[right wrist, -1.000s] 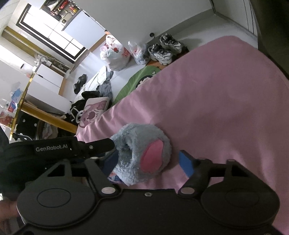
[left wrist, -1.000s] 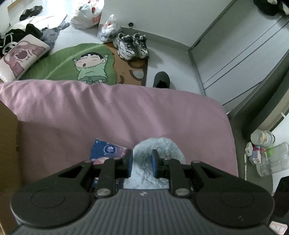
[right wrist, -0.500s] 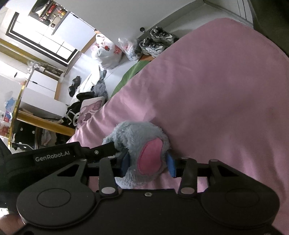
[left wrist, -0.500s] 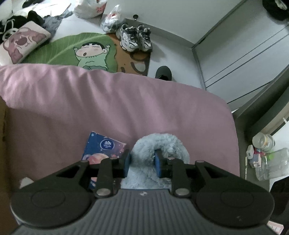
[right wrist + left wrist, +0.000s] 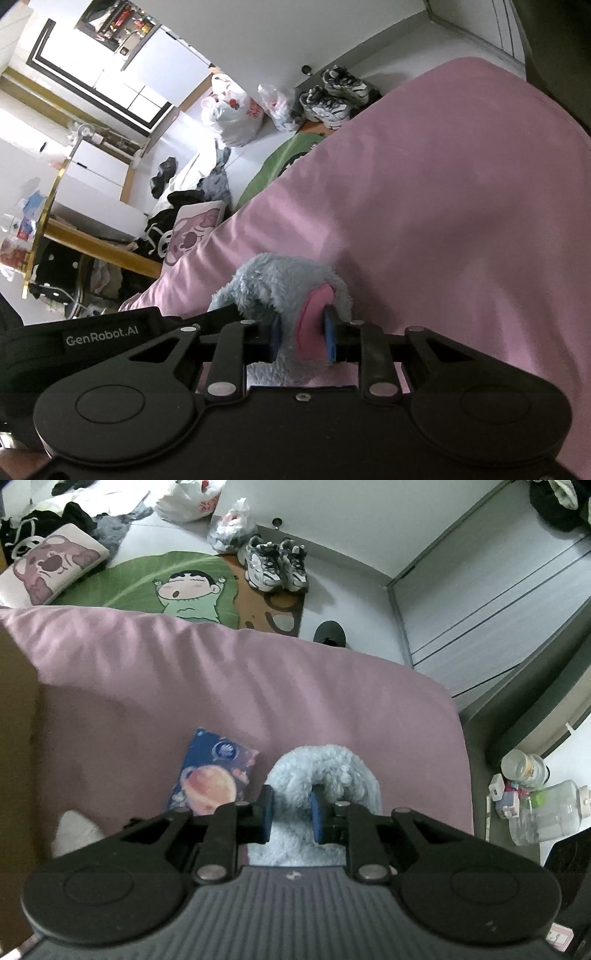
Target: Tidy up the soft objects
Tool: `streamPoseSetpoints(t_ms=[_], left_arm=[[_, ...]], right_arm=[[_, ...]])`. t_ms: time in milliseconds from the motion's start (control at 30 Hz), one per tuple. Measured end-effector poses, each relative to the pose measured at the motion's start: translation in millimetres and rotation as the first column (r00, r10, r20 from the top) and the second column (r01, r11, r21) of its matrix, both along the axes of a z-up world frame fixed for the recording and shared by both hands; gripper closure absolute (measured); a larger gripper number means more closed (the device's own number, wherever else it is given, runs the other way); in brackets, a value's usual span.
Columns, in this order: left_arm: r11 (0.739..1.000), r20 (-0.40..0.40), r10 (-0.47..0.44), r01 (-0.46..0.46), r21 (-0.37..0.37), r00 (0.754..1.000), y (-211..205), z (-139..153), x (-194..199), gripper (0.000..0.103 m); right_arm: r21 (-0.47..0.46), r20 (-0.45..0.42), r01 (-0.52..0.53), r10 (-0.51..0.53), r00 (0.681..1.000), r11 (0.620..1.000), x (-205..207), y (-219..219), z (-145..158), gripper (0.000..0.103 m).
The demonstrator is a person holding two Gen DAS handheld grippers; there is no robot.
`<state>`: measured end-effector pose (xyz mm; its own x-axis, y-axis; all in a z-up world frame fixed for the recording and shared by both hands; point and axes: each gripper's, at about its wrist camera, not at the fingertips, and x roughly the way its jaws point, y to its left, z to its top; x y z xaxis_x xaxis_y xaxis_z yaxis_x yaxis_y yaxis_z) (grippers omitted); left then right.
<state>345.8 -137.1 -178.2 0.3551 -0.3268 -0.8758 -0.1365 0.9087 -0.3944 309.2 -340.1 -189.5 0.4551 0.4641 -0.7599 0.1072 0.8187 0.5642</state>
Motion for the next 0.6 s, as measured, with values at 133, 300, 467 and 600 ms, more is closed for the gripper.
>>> streamPoseSetpoints(t_ms=[133, 300, 467, 600], left_arm=[[1.0, 0.002, 0.012, -0.012, -0.009, 1.0, 11, 10, -14, 0.084], [1.0, 0.012, 0.023, -0.023, -0.012, 1.0, 24, 21, -34, 0.084], [0.999, 0.022, 0.031, -0.031, -0.009, 0.999, 40, 34, -55, 0.084], [0.999, 0.03, 0.041, -0.041, -0.015, 0.999, 56, 45, -71, 0.084]], right_arm=[[-0.012, 0.023, -0.021, 0.021, 1.0, 1.0, -12, 10, 10, 0.08], [-0.024, 0.043, -0.052, 0.053, 0.998, 0.998, -26, 23, 23, 0.081], [-0.033, 0.059, -0.088, 0.09, 0.994, 0.996, -37, 39, 36, 0.081], [-0.047, 0.074, -0.128, 0.131, 0.989, 0.991, -47, 55, 46, 0.081]])
